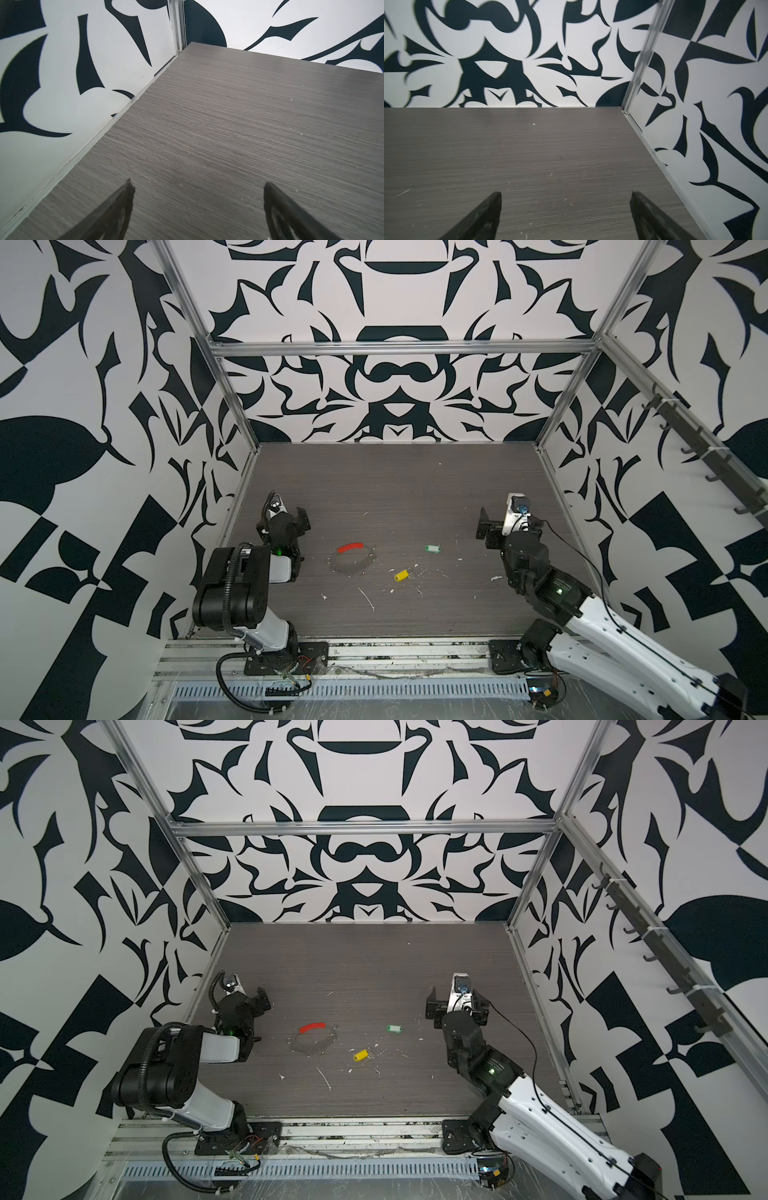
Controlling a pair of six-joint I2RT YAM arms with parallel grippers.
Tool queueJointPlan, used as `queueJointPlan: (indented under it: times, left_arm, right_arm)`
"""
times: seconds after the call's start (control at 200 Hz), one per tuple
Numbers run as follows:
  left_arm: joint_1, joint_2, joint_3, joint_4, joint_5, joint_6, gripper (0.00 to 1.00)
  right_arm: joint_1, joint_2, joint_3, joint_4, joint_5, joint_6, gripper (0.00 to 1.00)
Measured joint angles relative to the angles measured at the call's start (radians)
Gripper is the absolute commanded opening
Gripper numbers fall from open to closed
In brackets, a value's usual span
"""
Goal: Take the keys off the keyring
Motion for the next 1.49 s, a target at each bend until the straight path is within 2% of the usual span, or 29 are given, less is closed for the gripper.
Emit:
queueJointPlan:
  times: [0.165,0.295,0.455,0.695,1.005,1.495]
  left_arm:
    - [0.0,0.0,0.0,0.012,0.003,0.0,0.99]
    - [0.0,0.0,0.0,0.015,0.003,0.0,0.99]
    - [0.0,0.0,0.0,0.019,0.005,-0.002,0.99]
    - [0.0,0.0,0.0,0.019,0.006,-0.002,0.99]
    - [0.0,0.0,0.0,0.018,0.006,-0.002,0.99]
    - [0.0,0.0,0.0,0.018,0.006,-0.002,0.99]
  right_arm:
    - [-0.232,0.185,-0.064,0.192,-0.132,-0.064,0.99]
    - [-0.357,0.333,-0.117,0.345,-0.205,-0.107,0.99]
    - [-0.428,0.547,-0.16,0.534,-0.286,-0.139,0.99]
    - [-0.46,0.793,-0.205,0.807,-0.382,-0.175,0.99]
    - [-0.48,0.811,-0.206,0.895,-0.414,-0.177,0.99]
    - [-0.48,0.81,-0.206,0.912,-0.4,-0.172,0.99]
